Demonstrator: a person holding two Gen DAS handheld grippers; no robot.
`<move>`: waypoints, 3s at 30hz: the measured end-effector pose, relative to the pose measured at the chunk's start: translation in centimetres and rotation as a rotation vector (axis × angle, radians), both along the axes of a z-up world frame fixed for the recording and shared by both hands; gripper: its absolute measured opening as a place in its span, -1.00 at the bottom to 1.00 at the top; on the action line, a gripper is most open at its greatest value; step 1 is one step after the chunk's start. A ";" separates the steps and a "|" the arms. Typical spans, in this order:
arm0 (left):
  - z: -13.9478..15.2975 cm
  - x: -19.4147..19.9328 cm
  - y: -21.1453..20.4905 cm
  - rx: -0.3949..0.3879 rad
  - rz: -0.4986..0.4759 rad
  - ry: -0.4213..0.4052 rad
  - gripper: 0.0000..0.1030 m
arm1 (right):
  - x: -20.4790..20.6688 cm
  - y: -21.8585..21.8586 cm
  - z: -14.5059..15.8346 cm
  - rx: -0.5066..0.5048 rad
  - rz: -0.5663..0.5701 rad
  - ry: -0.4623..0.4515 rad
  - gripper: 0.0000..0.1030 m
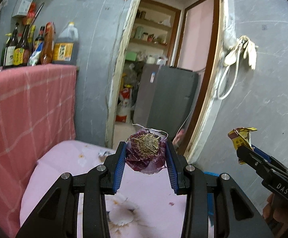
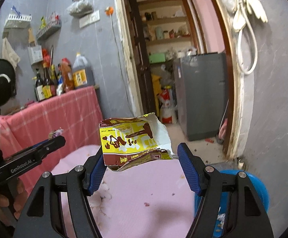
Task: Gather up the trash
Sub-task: 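Carry the yellow wrapper and purple bag over the blue basin and open both tools, then move both open tools back above the remaining scraps on the table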
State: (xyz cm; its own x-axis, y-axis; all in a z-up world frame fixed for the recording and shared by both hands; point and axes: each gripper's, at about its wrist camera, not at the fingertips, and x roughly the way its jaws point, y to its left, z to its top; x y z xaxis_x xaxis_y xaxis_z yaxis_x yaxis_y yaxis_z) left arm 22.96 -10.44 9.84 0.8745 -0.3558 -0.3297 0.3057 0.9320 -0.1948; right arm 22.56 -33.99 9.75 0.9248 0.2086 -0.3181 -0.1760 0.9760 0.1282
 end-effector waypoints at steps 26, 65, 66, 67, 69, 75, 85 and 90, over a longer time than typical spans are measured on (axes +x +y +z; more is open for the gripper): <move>2.9 -1.9 -12.5 -0.152 -0.250 -0.182 -0.34 | -5.8 -11.0 2.8 -0.053 -0.264 -0.178 0.33; -9.9 6.6 -22.4 0.008 -0.382 0.321 -0.18 | 0.0 -19.6 -9.5 0.087 -0.404 0.223 0.40; -9.8 6.7 -22.3 0.004 -0.384 0.322 -0.16 | 0.1 -19.6 -9.5 0.086 -0.403 0.225 0.41; -9.5 6.6 -22.3 0.003 -0.383 0.322 -0.14 | 0.2 -19.5 -9.4 0.086 -0.402 0.225 0.41; -9.1 6.8 -21.9 -0.006 -0.380 0.318 -0.07 | 0.3 -19.5 -9.3 0.085 -0.403 0.225 0.41; -6.9 6.6 -19.8 -0.019 -0.340 0.255 0.25 | 0.1 -18.6 -8.0 0.076 -0.396 0.179 0.53; -1.0 5.3 -11.2 -0.026 -0.149 0.038 0.92 | -1.5 -14.0 -2.0 0.034 -0.355 -0.043 0.86; 1.4 4.9 -5.3 -0.013 -0.041 -0.057 0.97 | -1.5 -10.4 1.1 0.026 -0.294 -0.176 1.00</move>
State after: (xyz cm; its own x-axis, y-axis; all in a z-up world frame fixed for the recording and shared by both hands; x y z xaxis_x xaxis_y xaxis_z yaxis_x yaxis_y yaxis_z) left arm 27.84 -15.75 11.23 0.8760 -0.3961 -0.2752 0.3549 0.9157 -0.1884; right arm 21.02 -44.35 10.86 0.9869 -0.0693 -0.1460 0.0908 0.9851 0.1464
